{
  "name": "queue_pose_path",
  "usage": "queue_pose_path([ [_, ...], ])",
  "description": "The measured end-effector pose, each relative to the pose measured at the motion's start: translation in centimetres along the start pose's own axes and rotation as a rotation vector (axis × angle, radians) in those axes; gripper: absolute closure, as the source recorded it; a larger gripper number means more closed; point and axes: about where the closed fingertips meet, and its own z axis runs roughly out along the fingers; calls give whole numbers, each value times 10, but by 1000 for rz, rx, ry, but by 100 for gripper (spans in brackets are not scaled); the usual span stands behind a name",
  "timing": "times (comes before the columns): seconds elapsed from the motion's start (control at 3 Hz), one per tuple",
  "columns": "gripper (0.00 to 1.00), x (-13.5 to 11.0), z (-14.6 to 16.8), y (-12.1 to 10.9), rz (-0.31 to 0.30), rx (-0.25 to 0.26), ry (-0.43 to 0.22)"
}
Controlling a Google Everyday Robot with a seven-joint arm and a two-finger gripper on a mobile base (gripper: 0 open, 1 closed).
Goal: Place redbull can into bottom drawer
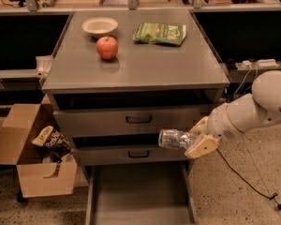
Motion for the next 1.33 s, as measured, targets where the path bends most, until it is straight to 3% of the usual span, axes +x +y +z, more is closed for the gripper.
queue_pose_path([
  [0.67,100,14,18,-2,27,-15,21],
  [1.0,100,113,109,22,184,-84,71],
  [1.33,100,175,175,41,302,-145,81],
])
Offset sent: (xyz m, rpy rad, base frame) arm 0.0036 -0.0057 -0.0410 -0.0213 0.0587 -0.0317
